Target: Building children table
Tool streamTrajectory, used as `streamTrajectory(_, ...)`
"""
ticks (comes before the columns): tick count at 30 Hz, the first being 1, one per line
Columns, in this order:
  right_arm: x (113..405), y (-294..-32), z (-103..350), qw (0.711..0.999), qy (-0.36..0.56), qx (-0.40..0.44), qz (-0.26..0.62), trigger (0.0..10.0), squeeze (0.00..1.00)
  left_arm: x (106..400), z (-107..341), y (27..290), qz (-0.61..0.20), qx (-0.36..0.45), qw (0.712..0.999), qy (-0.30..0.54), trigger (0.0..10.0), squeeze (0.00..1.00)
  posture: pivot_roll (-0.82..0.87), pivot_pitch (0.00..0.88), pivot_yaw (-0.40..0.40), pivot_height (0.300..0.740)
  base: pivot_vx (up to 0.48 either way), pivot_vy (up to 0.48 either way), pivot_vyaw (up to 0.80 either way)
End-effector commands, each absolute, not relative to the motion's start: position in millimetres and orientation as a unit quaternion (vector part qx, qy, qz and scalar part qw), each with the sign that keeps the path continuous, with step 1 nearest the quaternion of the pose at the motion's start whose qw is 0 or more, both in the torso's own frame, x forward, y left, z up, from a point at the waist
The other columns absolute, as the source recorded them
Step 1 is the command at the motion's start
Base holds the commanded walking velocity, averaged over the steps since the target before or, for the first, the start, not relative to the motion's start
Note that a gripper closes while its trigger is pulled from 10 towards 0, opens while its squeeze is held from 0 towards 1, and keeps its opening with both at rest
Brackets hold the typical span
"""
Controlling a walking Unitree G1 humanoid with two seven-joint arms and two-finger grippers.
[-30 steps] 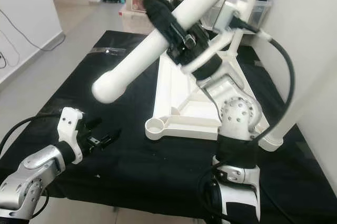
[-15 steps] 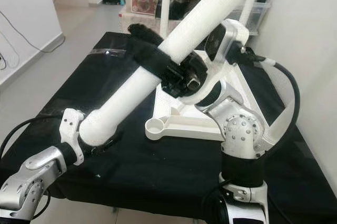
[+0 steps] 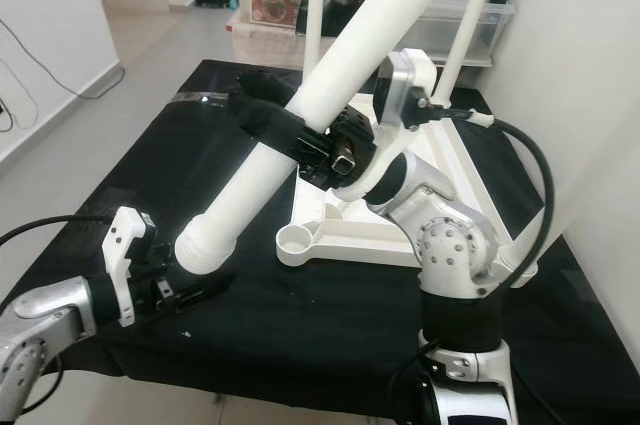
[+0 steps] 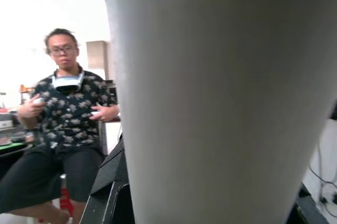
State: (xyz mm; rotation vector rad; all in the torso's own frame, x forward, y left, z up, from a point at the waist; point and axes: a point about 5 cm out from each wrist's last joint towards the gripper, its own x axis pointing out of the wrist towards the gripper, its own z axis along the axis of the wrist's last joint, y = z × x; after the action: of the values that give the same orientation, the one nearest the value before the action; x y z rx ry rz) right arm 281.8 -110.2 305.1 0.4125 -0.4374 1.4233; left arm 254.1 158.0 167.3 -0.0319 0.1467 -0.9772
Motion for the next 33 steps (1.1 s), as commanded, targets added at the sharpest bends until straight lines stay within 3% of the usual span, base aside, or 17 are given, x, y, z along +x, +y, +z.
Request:
streamTrajectory(1,285.9,-115.1,307.2,0.731,-0.206,0.178,0.626,0.0,0.0,253.0,176.8,160.4,-0.483,-0.008,0.873,0.063,10.0,0.0,0.08,0.0,-0.058,0.74,0.0,0.0,0.0)
streamTrajectory(2,294.5,-116.7,305.3,0.758,-0.191,0.168,0.6,0.0,0.0,254.2,182.6,164.6,-0.483,-0.003,0.874,0.056,10.0,0.0,0.08,0.0,-0.058,0.74,0.0,0.0,0.0)
streamTrajectory(5,300.6,-117.9,303.8,0.777,-0.18,0.16,0.582,0.0,0.0,254.8,186.3,167.3,-0.482,0.0,0.874,0.053,10.0,0.0,0.08,0.0,-0.058,0.74,0.0,0.0,0.0)
streamTrajectory(6,321.6,-119.0,297.0,0.835,-0.127,0.144,0.515,0.0,0.0,255.9,186.5,170.5,-0.473,0.004,0.879,0.053,10.0,0.0,0.07,0.0,-0.056,0.74,0.0,0.0,0.0)
streamTrajectory(7,352.7,-130.5,287.1,0.911,-0.065,0.141,0.381,0.0,0.0,256.5,184.4,172.8,-0.463,0.008,0.885,0.055,10.0,0.0,0.07,0.0,-0.056,0.74,0.0,0.0,0.0)
streamTrajectory(9,352.7,-130.5,287.1,0.911,-0.065,0.141,0.381,0.0,0.0,256.5,184.4,172.8,-0.463,0.008,0.885,0.055,10.0,0.0,0.07,0.0,-0.056,0.74,0.0,0.0,0.0)
streamTrajectory(10,374.9,-149.8,277.5,0.961,-0.027,0.123,0.246,0.0,0.0,256.4,181.0,172.4,-0.454,0.008,0.889,0.058,10.0,0.0,0.07,0.0,-0.059,0.74,0.0,0.0,0.0)
streamTrajectory(11,387.9,-171.3,269.6,0.981,-0.005,0.141,0.131,0.0,0.0,255.3,177.7,170.1,-0.45,0.005,0.891,0.06,10.0,0.0,0.08,0.0,-0.065,0.74,0.0,0.0,0.0)
streamTrajectory(12,387.9,-171.3,269.6,0.981,-0.005,0.141,0.131,0.0,0.0,255.3,177.7,170.1,-0.45,0.005,0.891,0.06,10.0,0.0,0.08,0.0,-0.065,0.74,0.0,0.0,0.0)
streamTrajectory(14,394.6,-195.7,262.1,0.985,0.003,0.17,0.025,0.0,0.0,252.6,173.8,163.9,-0.449,-0.003,0.891,0.062,10.0,0.0,0.08,0.0,-0.065,0.74,0.0,0.0,0.0)
streamTrajectory(16,394.6,-195.7,262.1,0.985,0.003,0.17,0.025,0.0,0.0,252.6,173.8,163.9,-0.449,-0.003,0.891,0.062,10.0,0.0,0.08,0.0,-0.065,0.74,0.0,0.0,0.0)
streamTrajectory(19,394.4,-212.3,264.8,0.977,-0.007,0.205,-0.055,0.0,0.0,247.5,166.1,156.4,-0.457,-0.007,0.886,0.075,10.0,0.0,0.08,0.0,-0.066,0.74,0.0,0.0,0.0)
streamTrajectory(20,392.4,-226.6,265.3,0.968,-0.01,0.215,-0.128,0.0,0.0,245.3,160.8,152.8,-0.461,-0.004,0.884,0.084,10.0,0.0,0.08,0.0,-0.065,0.74,0.0,0.0,0.0)
streamTrajectory(22,392.4,-226.6,265.3,0.968,-0.01,0.215,-0.128,0.0,0.0,245.3,160.8,152.8,-0.461,-0.004,0.884,0.084,10.0,0.0,0.08,0.0,-0.065,0.74,0.0,0.0,0.0)
streamTrajectory(24,386.1,-257.0,264.6,0.94,-0.021,0.22,-0.259,0.0,0.0,243.7,156.8,145.3,-0.464,-0.011,0.881,0.087,10.0,0.0,0.09,0.0,-0.07,0.74,0.0,0.0,0.0)
streamTrajectory(27,379.6,-273.6,268.0,0.917,-0.039,0.231,-0.323,0.0,0.0,242.3,156.9,140.8,-0.468,-0.018,0.88,0.085,10.0,0.0,0.09,0.0,-0.065,0.74,0.0,0.0,0.0)
streamTrajectory(33,380.5,-277.7,280.3,0.891,-0.055,0.257,-0.371,0.0,0.0,240.2,152.9,136.0,-0.474,-0.019,0.876,0.091,10.0,0.0,0.08,0.0,-0.062,0.74,0.0,0.0,0.0)
